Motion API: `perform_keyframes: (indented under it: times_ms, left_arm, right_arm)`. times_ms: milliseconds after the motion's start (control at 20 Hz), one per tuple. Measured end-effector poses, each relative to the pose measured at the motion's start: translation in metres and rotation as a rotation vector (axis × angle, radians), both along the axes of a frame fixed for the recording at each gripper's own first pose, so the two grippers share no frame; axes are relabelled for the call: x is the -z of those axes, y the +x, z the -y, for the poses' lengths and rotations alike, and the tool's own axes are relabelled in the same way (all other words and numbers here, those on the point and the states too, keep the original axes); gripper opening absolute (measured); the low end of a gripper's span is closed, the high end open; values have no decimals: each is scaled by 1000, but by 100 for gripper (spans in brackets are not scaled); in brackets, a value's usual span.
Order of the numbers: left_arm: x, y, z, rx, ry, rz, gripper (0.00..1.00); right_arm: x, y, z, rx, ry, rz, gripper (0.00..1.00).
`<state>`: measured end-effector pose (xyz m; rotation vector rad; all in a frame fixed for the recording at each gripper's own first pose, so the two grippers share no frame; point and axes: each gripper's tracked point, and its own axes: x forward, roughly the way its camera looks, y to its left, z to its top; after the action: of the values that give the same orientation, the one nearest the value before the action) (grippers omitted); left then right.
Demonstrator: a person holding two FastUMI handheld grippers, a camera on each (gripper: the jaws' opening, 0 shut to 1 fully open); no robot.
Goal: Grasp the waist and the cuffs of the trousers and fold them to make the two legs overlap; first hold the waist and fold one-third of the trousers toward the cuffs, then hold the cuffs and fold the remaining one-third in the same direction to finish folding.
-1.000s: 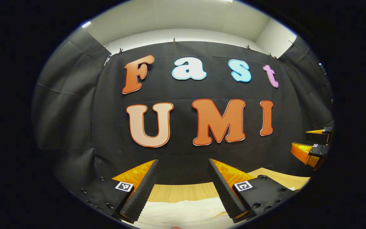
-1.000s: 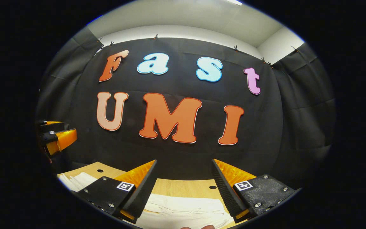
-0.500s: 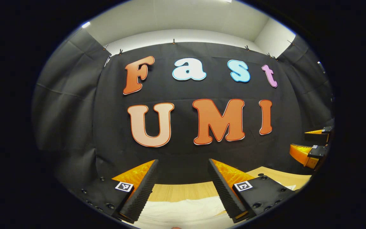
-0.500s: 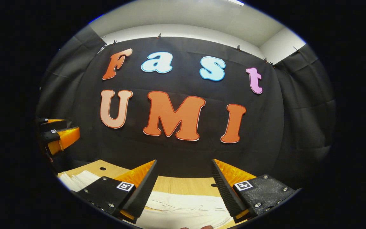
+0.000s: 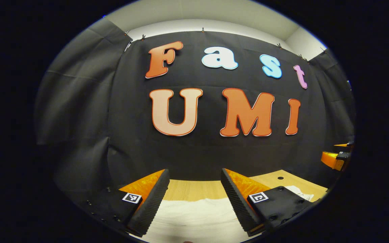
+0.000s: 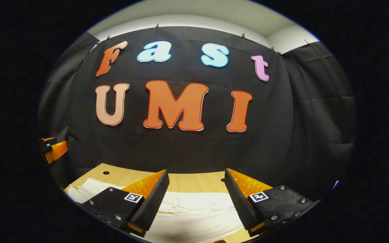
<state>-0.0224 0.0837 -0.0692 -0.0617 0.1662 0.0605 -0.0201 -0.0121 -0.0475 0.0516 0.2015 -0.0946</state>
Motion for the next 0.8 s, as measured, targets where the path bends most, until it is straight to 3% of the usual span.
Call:
perform_keyframes:
  times_ms: [500,800]
  left_arm:
    - [117,-44,-101,-120,-108,-322,99]
    - [204,-113,-139,-190,-332,-592,97]
  right_arm:
    - [67,-17,32,133,108,-245,99]
    - [115,-31,53,180,210,-411,99]
